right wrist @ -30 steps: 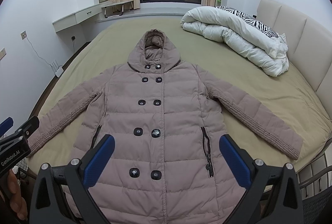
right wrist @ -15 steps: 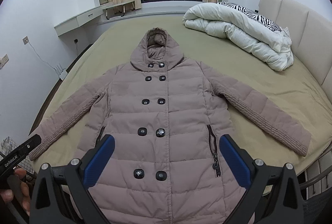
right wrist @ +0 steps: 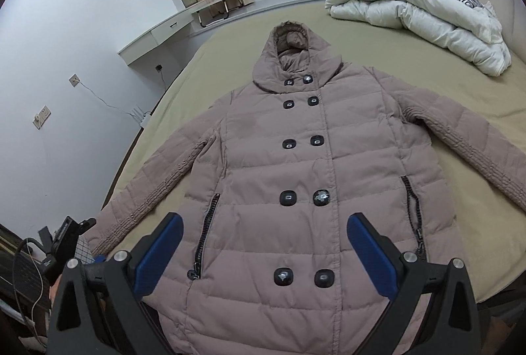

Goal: Fold large clothes

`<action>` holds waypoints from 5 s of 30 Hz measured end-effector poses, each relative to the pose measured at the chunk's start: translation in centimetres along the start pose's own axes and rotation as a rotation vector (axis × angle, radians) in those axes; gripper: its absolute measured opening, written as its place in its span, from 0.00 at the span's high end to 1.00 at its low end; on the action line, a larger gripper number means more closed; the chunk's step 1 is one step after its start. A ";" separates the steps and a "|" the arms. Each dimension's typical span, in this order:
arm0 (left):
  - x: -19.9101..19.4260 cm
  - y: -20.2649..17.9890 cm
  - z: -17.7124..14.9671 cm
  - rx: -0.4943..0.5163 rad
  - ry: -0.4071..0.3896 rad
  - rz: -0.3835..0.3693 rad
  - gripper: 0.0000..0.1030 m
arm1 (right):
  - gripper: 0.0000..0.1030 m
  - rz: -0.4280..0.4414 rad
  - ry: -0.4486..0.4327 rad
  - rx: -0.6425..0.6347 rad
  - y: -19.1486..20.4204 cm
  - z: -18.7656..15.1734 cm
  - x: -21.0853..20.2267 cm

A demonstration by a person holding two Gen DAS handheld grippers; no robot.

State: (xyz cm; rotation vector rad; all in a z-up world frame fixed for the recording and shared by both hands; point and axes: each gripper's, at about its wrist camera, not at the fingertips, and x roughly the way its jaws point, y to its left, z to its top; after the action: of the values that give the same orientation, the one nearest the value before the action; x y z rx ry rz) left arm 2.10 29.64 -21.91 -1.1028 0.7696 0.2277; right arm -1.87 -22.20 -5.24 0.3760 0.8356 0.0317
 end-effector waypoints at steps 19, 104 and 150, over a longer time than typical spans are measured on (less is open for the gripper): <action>0.8 -2.8 6.5 0.032 -0.159 0.010 0.88 | 0.13 0.063 0.046 0.113 -4.5 0.3 2.6; 17.5 -20.0 -15.0 0.984 0.117 0.133 0.89 | 0.69 0.205 0.136 0.626 -29.7 17.0 26.0; 15.2 -27.7 -23.5 1.209 0.109 0.015 0.88 | 0.00 -0.130 -0.142 0.598 -31.0 3.0 5.6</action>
State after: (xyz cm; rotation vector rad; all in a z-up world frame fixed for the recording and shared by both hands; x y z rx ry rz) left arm 17.21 -6.44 -17.42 0.0403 0.8157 -0.2813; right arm 0.40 -51.14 -17.92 0.8743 0.7153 -0.3695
